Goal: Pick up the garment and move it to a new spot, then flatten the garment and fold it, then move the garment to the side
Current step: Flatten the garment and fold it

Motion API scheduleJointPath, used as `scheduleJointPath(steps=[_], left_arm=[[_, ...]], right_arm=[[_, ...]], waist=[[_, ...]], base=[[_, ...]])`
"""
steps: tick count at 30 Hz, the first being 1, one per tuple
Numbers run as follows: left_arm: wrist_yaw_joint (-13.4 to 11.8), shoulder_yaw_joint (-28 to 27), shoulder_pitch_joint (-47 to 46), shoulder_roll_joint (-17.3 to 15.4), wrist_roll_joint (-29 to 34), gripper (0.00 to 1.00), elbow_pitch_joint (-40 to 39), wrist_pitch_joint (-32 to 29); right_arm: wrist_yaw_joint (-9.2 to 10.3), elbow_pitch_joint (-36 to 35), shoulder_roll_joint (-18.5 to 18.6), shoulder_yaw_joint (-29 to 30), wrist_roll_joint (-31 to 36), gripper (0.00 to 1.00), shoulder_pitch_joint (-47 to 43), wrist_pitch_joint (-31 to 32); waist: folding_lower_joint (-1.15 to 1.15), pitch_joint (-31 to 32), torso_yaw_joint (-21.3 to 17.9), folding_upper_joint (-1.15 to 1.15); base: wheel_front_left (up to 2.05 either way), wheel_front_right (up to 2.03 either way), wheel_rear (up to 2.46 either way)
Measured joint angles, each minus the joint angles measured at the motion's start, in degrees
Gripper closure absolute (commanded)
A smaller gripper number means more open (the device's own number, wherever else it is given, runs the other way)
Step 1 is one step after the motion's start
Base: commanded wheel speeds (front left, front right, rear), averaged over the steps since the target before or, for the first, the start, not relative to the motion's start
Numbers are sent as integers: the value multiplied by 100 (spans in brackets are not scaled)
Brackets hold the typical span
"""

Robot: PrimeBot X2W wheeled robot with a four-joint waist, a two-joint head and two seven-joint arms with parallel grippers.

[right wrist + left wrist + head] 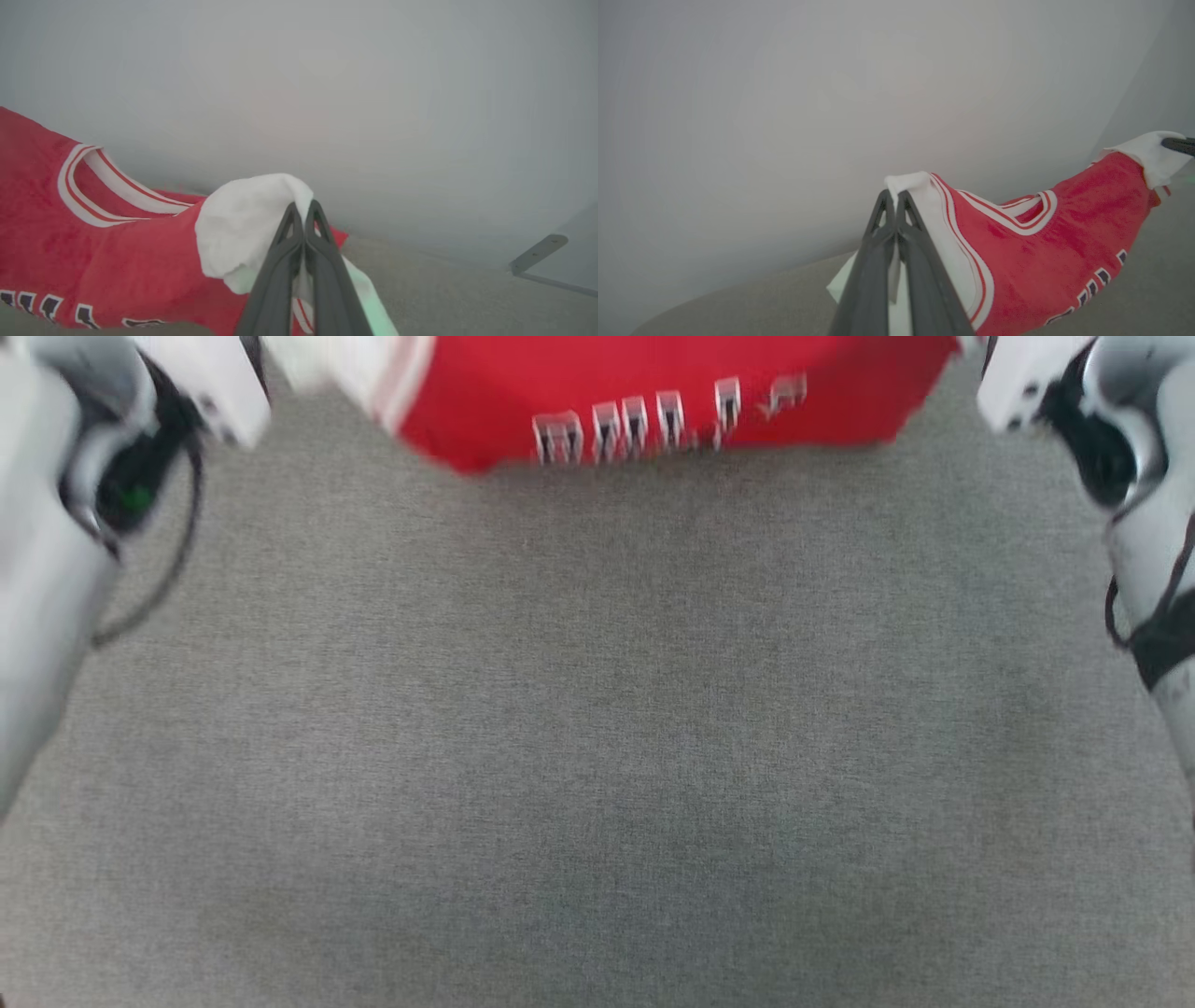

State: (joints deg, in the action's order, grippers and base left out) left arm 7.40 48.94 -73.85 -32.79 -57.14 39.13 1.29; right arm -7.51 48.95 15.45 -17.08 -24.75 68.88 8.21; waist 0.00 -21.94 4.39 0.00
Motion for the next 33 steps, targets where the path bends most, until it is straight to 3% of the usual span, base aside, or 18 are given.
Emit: scheduleJointPath(steps=[10, 19, 24, 28, 33], left_arm=[[-57, 175, 1390, -853, -1273, 100, -1370, -1122], [-1055, 289, 3068, -1974, -1845, 100, -3589, -1369], [-1543, 409, 3933, -2488, -2116, 100, -4444, -1285], [-1878, 580, 4533, -2729, -2279, 100, -4711, -1243], [-2170, 816, 5006, -2808, -2437, 100, -4868, -1259]], right_arm=[[0, -1561, 856, -647, -1247, 100, -1307, 966], [0, -3388, 1773, -736, -2006, 100, -2891, 1691], [0, -4267, 2252, -772, -2306, 100, -3747, 2007], [0, -4758, 2586, -739, -2519, 100, -4413, 2196], [1, -5188, 2887, -714, -2850, 100, -5172, 2636]], waist=[[0, 330, 40, 0], [0, 543, 56, 0], [0, 617, 70, 0], [0, 666, 67, 0], [0, 752, 61, 0]], base=[[0, 0, 0], [0, 0, 0], [0, 0, 0], [0, 0, 0], [0, 0, 0]])
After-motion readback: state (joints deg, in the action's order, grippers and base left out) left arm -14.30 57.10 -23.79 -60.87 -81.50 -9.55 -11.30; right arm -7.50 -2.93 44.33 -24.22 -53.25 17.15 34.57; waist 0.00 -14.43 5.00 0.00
